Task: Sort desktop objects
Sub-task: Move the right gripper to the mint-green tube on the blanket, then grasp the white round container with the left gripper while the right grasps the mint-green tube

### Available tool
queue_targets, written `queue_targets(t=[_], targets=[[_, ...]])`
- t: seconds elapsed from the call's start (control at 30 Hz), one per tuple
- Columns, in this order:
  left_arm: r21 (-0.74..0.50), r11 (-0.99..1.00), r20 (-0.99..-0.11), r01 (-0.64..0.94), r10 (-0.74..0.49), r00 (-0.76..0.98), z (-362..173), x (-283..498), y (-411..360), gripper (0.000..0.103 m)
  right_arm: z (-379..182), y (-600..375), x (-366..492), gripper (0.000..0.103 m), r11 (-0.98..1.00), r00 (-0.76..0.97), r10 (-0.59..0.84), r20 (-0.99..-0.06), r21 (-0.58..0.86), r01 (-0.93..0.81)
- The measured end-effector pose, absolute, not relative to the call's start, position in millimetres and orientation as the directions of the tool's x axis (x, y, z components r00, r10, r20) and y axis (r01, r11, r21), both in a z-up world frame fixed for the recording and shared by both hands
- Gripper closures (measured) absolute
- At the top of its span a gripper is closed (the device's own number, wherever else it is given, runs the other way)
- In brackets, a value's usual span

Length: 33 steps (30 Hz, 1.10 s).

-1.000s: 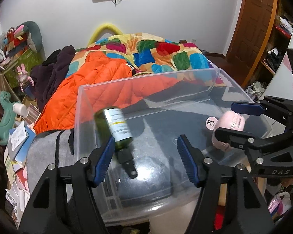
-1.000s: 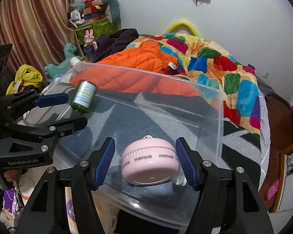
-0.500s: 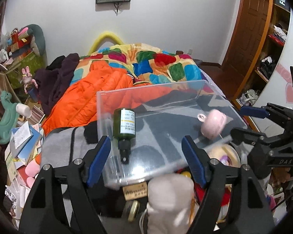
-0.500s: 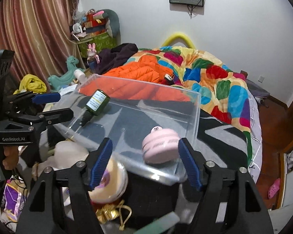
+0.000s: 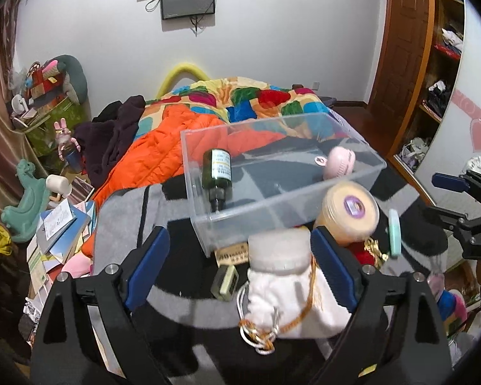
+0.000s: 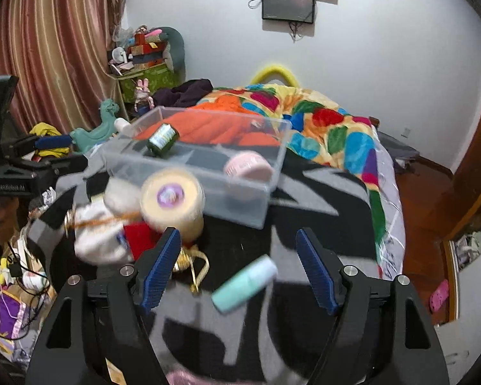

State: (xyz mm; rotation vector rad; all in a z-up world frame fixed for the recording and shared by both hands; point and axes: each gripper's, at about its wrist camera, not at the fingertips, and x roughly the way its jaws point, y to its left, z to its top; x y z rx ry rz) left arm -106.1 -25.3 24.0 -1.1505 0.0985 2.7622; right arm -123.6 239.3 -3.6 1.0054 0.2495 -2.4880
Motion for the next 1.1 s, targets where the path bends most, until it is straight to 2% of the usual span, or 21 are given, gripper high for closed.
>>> queue_targets(t=[0.27,0.53,0.7,0.83,0.93,1.0,1.07,1.1], targets=[[-0.008,-0.984,-0.772,-0.178,0.119,-0.624,-8.4,-114.6,-12.1,0.013,-30.5,246.9,-104.1,0.03,-0.892,-0.636,-0.294,-0.714,-0.033,0.451],[-0.069,-0.985,-0.817,-0.158,0.147,-0.558,-32.7,-133.1,-11.8,0.013,-67.7,244.7,-128.9,0.031,-0.897,-0.563,-0.313,-0.765,0.044,0.439],[-0.121,-0.978,-0.825,-0.171,0.195,-0.531,-39.1,-142.4,-8.2,0.013,-78.1,252.0,-138.5,0.033,-0.891,-0.537,-0.358,-0.764,0.108,0.441],[-0.115,-0.977,-0.838,-0.182,0.194,-0.511,-47.4,-151.9,2.7,0.013,-85.8,255.5,-147.2,0.044,-0.886,-0.496,-0.384,-0.779,0.158,0.437],[-0.133,-0.974,-0.842,-0.185,0.21,-0.497,-52.6,-157.9,7.3,0.013,-89.1,252.0,-145.7,0.046,-0.886,-0.507,-0.369,-0.779,0.13,0.444],[-0.143,-0.971,-0.843,-0.19,0.22,-0.491,-56.4,-161.0,10.8,0.013,-88.7,249.8,-143.0,0.052,-0.884,-0.519,-0.362,-0.774,0.107,0.456],[-0.118,-0.976,-0.837,-0.185,0.198,-0.51,-58.7,-160.0,14.7,0.013,-87.4,247.0,-140.8,0.067,-0.879,-0.523,-0.364,-0.771,0.098,0.467],[-0.105,-0.977,-0.832,-0.186,0.189,-0.521,-59.1,-158.6,15.4,0.016,-86.6,245.3,-139.8,0.07,-0.876,-0.525,-0.364,-0.769,0.091,0.474]])
